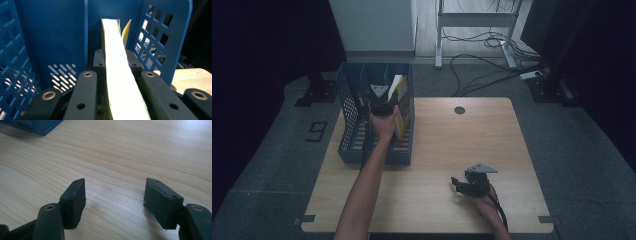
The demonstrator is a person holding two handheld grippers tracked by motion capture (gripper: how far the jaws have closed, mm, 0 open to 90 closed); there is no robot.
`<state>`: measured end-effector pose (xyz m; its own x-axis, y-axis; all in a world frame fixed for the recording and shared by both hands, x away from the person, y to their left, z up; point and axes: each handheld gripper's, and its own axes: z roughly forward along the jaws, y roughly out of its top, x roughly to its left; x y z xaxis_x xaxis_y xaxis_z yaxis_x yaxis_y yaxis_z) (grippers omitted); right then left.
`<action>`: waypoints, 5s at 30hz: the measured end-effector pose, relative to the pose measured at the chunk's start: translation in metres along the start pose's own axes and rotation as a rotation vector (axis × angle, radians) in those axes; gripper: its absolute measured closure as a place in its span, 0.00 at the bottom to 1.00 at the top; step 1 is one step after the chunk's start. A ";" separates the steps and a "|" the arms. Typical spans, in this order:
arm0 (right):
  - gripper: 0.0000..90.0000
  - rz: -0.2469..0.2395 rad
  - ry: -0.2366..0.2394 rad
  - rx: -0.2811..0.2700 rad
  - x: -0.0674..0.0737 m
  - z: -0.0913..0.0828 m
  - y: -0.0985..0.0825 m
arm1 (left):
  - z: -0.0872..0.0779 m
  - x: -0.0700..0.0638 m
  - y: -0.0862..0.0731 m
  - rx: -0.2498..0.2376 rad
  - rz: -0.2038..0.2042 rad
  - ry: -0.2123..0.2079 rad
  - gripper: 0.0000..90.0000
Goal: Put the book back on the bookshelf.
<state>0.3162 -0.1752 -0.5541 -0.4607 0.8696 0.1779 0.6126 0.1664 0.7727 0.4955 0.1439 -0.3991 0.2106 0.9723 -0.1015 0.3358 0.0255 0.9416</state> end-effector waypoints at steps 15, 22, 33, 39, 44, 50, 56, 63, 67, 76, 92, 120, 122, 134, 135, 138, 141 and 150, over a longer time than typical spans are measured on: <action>0.37 0.000 -0.002 0.000 0.000 0.000 0.000 | 0.003 -0.002 -0.004 -0.018 0.014 0.001 0.84; 0.37 -0.002 -0.005 0.001 0.001 0.000 0.000 | -0.001 0.000 -0.006 -0.019 0.019 0.004 0.82; 0.37 -0.008 -0.009 0.003 0.002 0.000 0.000 | -0.020 -0.001 -0.004 -0.072 0.021 0.004 0.74; 0.36 -0.014 -0.009 0.004 0.004 0.000 0.000 | -0.025 0.004 -0.008 -0.071 0.016 0.012 0.72; 0.37 -0.008 -0.005 0.003 0.003 0.000 0.000 | -0.027 0.008 -0.011 -0.066 0.016 0.010 0.71; 0.37 -0.006 -0.002 0.004 0.002 0.000 0.000 | -0.029 0.008 -0.013 -0.068 0.015 -0.001 0.67; 0.37 -0.002 0.001 0.001 0.000 0.000 0.000 | -0.034 0.006 -0.012 -0.061 0.014 -0.045 0.57; 0.37 -0.003 -0.004 0.003 0.000 0.000 0.000 | -0.047 0.013 -0.012 -0.058 -0.007 -0.093 0.53; 0.37 -0.004 -0.008 0.004 0.000 -0.001 0.000 | -0.053 0.018 -0.012 -0.049 -0.022 -0.124 0.51; 0.37 -0.004 -0.013 0.002 0.001 -0.001 -0.001 | -0.068 0.024 -0.022 -0.017 -0.044 -0.190 0.50; 0.37 0.002 -0.014 0.001 -0.002 -0.002 -0.001 | -0.091 0.023 -0.043 0.032 -0.015 -0.274 0.47; 0.37 0.022 -0.009 -0.004 -0.007 -0.004 -0.001 | -0.149 0.020 -0.116 0.167 -0.003 -0.490 0.44; 0.37 0.021 -0.008 -0.003 -0.007 -0.004 -0.002 | -0.151 0.020 -0.122 0.176 -0.006 -0.495 0.44; 0.37 0.021 -0.022 -0.004 -0.008 -0.004 -0.001 | -0.155 0.021 -0.165 0.239 -0.031 -0.497 0.42; 0.37 0.021 -0.022 -0.004 -0.008 -0.004 -0.001 | -0.155 0.021 -0.165 0.239 -0.031 -0.497 0.42; 0.37 0.017 -0.028 -0.004 -0.007 -0.004 -0.001 | -0.152 0.019 -0.172 0.249 -0.049 -0.510 0.42; 0.37 0.011 -0.033 -0.001 -0.007 -0.004 -0.001 | -0.152 0.016 -0.173 0.255 -0.033 -0.509 0.42; 0.36 -0.002 -0.044 0.002 -0.005 -0.003 -0.001 | -0.145 0.013 -0.177 0.268 -0.026 -0.519 0.41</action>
<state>0.3155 -0.1812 -0.5540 -0.4333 0.8889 0.1488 0.6131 0.1697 0.7716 0.3055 0.1854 -0.5199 0.5986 0.7293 -0.3313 0.5536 -0.0778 0.8292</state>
